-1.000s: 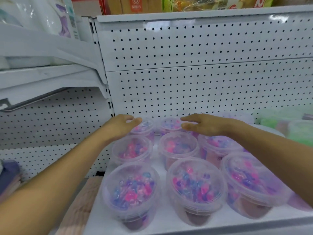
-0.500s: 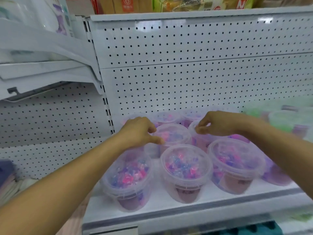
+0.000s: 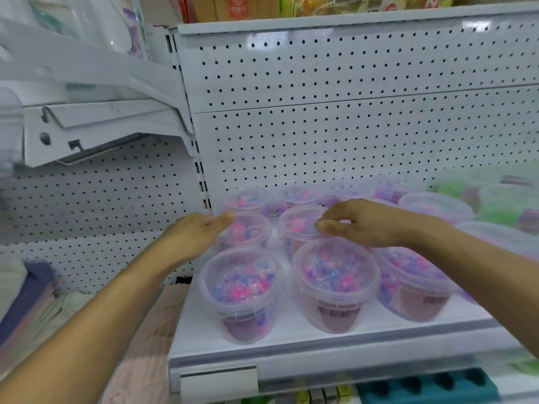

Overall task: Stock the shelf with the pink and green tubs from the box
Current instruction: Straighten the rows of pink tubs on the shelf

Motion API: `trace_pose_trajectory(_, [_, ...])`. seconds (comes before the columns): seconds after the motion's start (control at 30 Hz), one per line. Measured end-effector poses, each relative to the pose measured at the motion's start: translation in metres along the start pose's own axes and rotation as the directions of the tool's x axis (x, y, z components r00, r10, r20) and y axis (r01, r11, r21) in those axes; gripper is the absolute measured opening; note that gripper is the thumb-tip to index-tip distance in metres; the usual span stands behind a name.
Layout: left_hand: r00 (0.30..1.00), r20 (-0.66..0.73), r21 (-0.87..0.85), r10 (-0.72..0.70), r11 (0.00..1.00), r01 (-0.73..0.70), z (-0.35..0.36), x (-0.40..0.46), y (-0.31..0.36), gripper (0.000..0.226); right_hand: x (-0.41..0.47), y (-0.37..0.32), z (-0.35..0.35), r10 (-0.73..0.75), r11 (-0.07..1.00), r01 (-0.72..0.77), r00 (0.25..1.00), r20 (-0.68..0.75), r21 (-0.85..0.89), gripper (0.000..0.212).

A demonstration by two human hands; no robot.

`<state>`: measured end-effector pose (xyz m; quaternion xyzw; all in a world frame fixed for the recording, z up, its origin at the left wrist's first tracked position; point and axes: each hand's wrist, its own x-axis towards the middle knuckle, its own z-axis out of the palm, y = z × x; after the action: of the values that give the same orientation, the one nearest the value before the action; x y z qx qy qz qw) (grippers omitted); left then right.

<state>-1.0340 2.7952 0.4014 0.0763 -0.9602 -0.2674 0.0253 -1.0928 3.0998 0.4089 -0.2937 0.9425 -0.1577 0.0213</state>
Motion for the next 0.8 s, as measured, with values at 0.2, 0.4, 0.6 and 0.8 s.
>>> trace_pose_trajectory(0.2, [0.998, 0.041, -0.047, 0.044, 0.998, -0.043, 0.003, -0.011, 0.003, 0.083, -0.009, -0.005, -0.002, -0.022, 1.0, 0.021, 1.0, 0.017, 0.01, 0.041])
trace_pose_trajectory(0.4, [0.891, -0.144, 0.125, 0.43, 0.901, -0.414, 0.02, -0.083, 0.05, 0.076, -0.048, 0.001, -0.009, -0.053, 0.983, 0.104, 0.949, -0.311, 0.153, 0.039])
trace_pose_trajectory(0.6, [0.887, -0.011, 0.377, 0.461, 0.824, -0.423, 0.064, -0.11, 0.082, 0.096, -0.115, 0.021, -0.007, -0.028, 0.997, 0.052, 0.924, -0.382, 0.053, 0.053])
trace_pose_trajectory(0.8, [0.917, -0.023, 0.372, 0.397, 0.855, -0.361, 0.084, -0.098, 0.105, 0.083, -0.148, 0.038, -0.002, -0.074, 0.986, 0.041, 0.976, -0.206, -0.159, 0.043])
